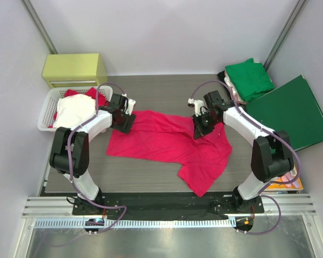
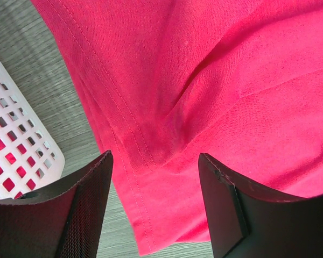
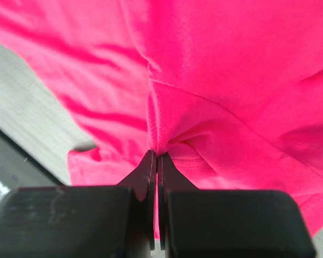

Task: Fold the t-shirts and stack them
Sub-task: Fold the flattened tshirt in 1/3 of the way

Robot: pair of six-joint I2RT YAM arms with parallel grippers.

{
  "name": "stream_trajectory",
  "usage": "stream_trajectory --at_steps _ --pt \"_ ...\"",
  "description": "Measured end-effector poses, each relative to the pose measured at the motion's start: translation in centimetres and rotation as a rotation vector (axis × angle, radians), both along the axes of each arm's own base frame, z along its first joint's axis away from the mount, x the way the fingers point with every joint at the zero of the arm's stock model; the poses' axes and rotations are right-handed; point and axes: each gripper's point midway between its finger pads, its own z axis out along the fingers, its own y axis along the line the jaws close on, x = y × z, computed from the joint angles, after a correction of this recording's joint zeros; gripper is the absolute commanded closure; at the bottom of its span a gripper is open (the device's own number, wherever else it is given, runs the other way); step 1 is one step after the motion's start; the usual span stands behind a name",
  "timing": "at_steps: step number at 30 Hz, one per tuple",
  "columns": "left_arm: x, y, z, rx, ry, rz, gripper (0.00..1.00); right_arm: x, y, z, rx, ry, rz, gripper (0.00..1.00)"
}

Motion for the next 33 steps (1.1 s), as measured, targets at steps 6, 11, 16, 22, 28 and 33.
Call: stream_trajectory --at_steps 6,11,16,22,28,33 --pt "0.0 0.0 0.0 0.003 -0.001 0.000 0.34 -1.9 0.9 0.0 0.039 0.092 0.034 0.52" --pt "0.0 0.0 0.0 0.006 -0.001 0.001 0.34 -2.6 1.0 -0.2 0.031 0.127 0.062 0.22" --pt "0.0 0.0 0.0 0.006 -0.002 0.001 0.34 -2.7 -0.3 -0.9 -0.029 0.101 0.054 0.23" --pt "0.0 0.0 0.0 0.006 -0.002 0.001 0.34 -2.4 -2.5 -1.3 -0.072 0.078 -0.003 0.28" --pt "0.0 0.1 0.0 0.007 -0.002 0.001 0.34 -2.7 -4.9 -3.7 -0.130 0.092 -0.068 0.33" --pt "0.0 0.1 0.0 0.007 -0.002 0.000 0.35 -1.6 -6.7 -5.7 -0.150 0.125 -0.130 0.35"
